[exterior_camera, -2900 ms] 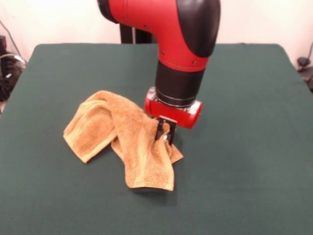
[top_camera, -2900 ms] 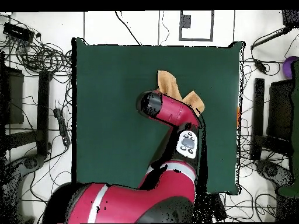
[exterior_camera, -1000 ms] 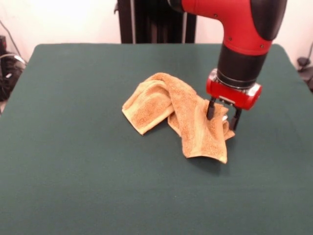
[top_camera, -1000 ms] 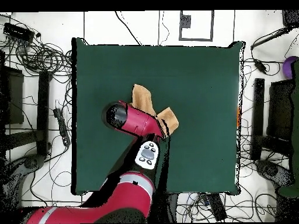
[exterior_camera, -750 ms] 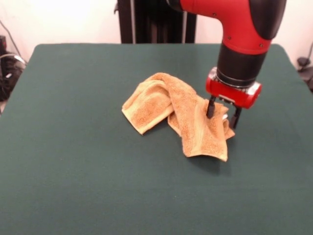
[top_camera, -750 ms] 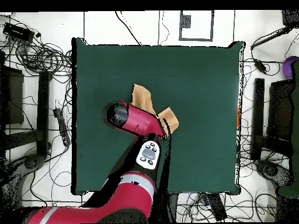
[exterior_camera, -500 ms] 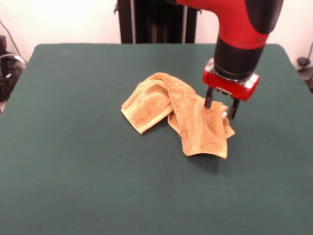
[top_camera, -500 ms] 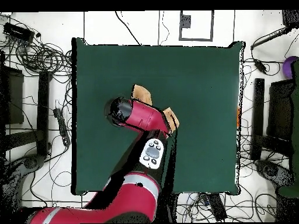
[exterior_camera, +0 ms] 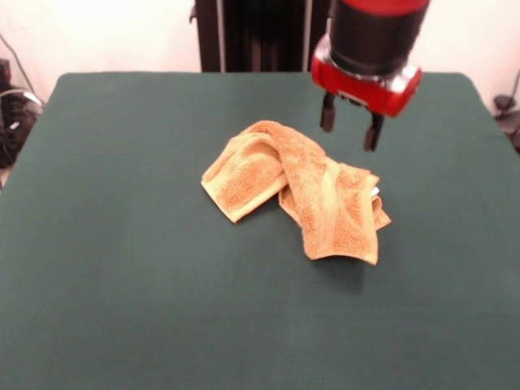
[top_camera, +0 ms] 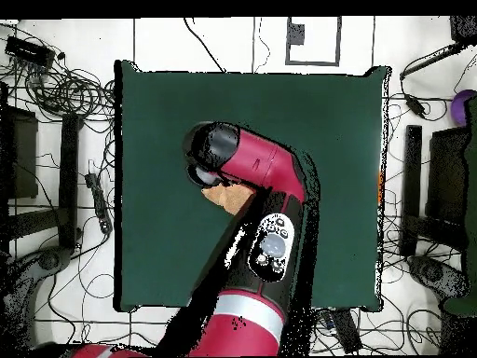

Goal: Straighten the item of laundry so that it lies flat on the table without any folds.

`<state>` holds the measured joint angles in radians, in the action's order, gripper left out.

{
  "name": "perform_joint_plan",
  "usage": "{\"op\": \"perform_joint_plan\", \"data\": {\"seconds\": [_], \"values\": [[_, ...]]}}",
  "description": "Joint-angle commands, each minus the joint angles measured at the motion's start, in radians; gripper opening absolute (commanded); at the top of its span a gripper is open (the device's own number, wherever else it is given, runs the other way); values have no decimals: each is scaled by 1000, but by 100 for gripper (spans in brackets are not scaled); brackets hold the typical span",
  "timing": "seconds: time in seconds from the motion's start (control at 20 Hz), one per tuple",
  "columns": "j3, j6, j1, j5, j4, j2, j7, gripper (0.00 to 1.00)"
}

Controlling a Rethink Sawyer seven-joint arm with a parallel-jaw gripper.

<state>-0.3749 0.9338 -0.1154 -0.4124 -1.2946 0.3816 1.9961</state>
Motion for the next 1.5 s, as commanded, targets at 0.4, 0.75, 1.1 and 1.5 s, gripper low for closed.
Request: {"op": "perform_joint_plan", "data": {"seconds": [0.4,0.75,1.1,1.5], "values": [[24,68,33,56,135,-62,227,100],[18,120,44,68,93,-92,247,100],[-13,145,45,102,122,-138,254,100],[-4,90,98,137,157,-161,161,100]]}}
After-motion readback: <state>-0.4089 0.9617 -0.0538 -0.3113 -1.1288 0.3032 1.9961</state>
